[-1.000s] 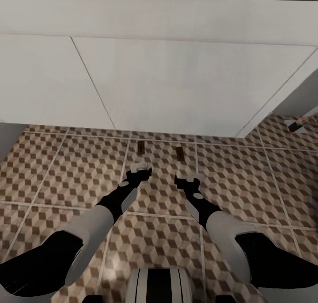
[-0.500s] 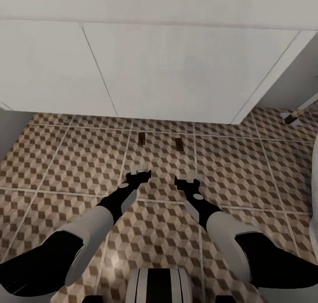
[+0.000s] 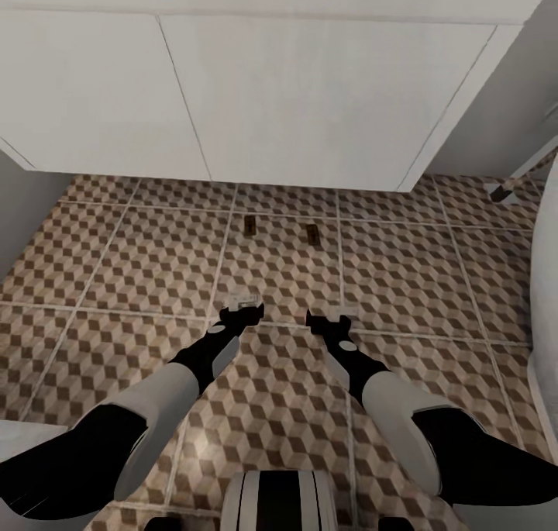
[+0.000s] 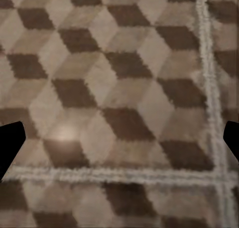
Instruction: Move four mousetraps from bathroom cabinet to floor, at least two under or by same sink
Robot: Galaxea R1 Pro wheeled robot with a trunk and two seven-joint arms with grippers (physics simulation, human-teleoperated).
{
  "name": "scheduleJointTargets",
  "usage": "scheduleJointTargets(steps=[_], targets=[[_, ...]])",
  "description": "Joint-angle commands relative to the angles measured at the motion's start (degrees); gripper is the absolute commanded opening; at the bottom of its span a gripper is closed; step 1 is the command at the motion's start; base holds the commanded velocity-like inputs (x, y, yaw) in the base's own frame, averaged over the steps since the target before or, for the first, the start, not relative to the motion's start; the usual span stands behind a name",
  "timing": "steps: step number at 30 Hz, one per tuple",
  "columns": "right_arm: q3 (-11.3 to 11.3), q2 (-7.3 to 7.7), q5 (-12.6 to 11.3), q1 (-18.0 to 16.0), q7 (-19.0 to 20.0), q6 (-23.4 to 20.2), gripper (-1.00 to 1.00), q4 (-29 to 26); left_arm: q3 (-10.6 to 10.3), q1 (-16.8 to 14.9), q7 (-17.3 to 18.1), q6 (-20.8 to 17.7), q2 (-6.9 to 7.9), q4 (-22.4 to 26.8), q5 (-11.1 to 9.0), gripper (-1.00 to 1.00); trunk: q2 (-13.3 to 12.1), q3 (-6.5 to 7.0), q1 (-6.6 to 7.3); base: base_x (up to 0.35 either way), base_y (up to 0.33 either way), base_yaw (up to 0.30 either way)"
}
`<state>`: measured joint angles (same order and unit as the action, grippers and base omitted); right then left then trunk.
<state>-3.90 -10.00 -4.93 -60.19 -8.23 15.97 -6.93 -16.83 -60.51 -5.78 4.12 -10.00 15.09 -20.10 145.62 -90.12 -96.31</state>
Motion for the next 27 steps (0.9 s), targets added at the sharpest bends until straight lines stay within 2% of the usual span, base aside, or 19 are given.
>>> scheduleJointTargets(steps=[1,27], targets=[[-0.43,0.00,-0.54,-0.01,-0.20,0.20,1.00,0.10,-0.49,-0.05,-0.37,0.28,0.00,-0.35,-0.48,1.00,0.01,-0.03,0.03,-0.114,0.000,0.000],[-0.35,0.00,-0.78,0.41,-0.12,0.20,1.00,0.86,-0.49,-0.05,-0.22,0.18,0.00,-4.40,-3.06,1.00,-0.32,5.51,0.67,-0.021,0.000,0.000]])
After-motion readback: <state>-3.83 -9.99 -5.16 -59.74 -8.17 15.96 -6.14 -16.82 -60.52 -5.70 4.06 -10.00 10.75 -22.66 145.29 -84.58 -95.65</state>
